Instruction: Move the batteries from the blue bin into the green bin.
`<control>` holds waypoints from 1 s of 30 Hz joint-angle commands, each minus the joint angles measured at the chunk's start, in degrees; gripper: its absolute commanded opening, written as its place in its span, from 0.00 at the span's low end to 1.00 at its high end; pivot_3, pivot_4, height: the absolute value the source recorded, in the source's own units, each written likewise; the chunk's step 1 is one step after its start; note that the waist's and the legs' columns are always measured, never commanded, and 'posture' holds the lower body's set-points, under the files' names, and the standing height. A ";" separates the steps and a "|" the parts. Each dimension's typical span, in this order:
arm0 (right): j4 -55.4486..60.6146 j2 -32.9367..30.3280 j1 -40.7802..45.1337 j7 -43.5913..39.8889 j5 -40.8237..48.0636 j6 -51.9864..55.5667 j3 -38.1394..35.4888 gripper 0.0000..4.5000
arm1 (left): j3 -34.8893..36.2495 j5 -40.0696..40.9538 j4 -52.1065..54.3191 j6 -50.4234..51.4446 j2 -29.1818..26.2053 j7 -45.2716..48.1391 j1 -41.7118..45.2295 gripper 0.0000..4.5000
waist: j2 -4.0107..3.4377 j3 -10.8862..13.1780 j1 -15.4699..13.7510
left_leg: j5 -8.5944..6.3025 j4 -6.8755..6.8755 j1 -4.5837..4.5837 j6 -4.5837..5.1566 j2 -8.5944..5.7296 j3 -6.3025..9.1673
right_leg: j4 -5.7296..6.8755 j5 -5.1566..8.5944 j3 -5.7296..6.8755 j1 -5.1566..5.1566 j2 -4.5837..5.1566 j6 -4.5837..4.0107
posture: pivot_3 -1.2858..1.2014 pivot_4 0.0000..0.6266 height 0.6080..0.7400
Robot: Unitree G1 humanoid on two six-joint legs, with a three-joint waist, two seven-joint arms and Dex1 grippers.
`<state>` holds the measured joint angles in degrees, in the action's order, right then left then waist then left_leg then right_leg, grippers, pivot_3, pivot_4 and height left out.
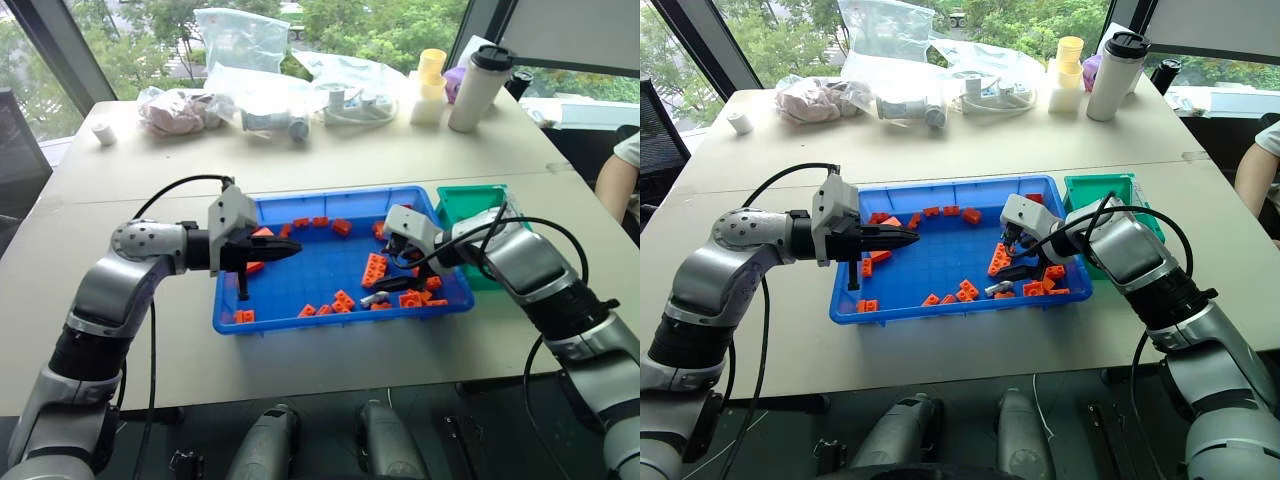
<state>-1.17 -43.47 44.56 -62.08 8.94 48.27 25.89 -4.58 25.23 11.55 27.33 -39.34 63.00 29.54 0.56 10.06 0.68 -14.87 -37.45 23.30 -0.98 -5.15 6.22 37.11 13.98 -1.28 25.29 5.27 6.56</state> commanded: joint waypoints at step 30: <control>-4.18 23.54 9.72 5.42 -4.51 -0.97 2.55 0.69 | 2.28 0.81 1.03 -0.61 -0.81 -1.10 1.14 0.00 | 0.00 0.00 0.30 | 0.15 0.06 0.00 -0.27 0.00 0.05 | 0.05 0.00 -0.01 0.06 -0.03 0.00 | 0.52 0.24 1.00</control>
<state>-5.85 -20.72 52.62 -57.29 4.50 48.04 28.84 -3.67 25.57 11.73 27.34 -39.89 61.99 29.50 0.56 10.06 0.97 -14.70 -37.40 23.30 -1.27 -5.15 6.28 37.16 13.98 -1.29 25.35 5.24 6.56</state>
